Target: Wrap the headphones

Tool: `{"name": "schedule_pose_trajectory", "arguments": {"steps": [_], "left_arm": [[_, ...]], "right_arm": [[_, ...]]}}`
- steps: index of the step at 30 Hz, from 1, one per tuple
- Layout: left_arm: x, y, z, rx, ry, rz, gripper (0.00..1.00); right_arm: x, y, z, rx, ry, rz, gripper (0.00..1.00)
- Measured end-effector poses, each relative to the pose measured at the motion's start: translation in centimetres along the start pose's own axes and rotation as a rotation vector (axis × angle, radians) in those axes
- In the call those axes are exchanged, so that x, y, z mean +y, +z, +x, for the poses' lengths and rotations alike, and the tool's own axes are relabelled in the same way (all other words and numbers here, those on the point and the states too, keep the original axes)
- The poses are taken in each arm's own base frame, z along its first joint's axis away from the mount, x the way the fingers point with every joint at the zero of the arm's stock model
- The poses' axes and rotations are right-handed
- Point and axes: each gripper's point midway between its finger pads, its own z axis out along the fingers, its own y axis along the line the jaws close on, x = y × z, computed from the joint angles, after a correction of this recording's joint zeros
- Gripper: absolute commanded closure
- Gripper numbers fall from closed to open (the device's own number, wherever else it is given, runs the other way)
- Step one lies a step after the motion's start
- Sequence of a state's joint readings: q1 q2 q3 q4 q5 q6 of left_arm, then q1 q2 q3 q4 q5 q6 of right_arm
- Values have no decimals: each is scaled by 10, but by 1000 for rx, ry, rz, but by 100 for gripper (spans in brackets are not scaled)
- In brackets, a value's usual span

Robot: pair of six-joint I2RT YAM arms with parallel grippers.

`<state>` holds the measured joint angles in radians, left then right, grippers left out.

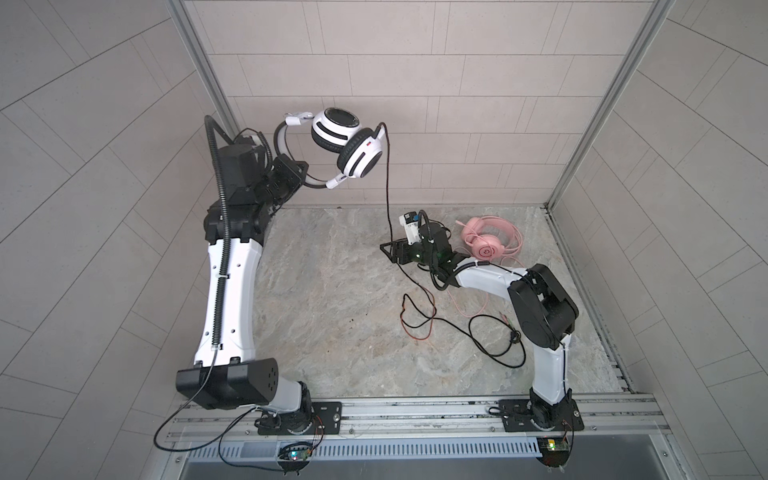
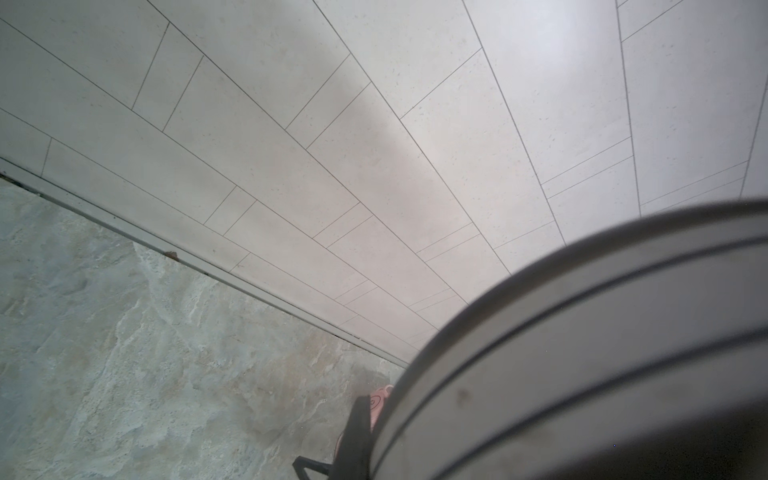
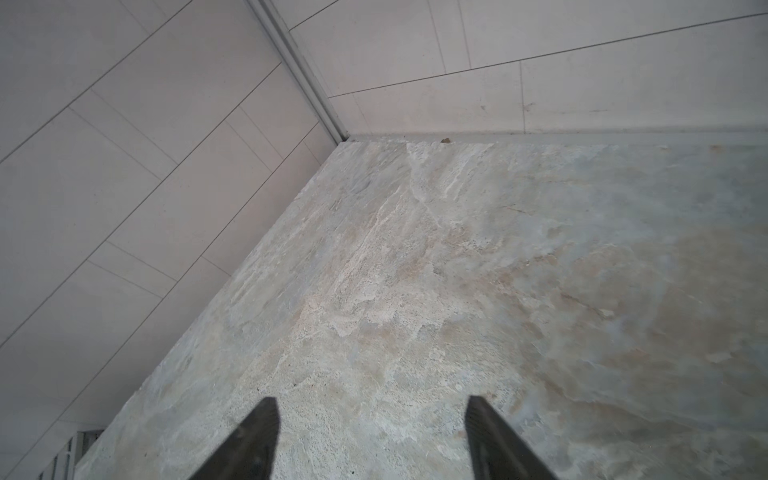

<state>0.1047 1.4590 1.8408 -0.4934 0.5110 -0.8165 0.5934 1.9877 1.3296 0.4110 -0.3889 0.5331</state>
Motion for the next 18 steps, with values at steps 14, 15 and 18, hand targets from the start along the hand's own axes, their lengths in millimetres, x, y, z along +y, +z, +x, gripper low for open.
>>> {"name": "schedule_pose_trajectory", "arguments": {"steps": [14,15,18], "left_arm": [[69,-20,-4,-182,-29,-283,100],[77,-23,-3,-195,-22,-318,100],[95,-26,-2,-217,8,-400,100]], "right_arm": [[22,-50,55,283,-60,105,100],[26,-59,55,320,-88,119,100],[45,-89,41,428,-186,150,100]]}}
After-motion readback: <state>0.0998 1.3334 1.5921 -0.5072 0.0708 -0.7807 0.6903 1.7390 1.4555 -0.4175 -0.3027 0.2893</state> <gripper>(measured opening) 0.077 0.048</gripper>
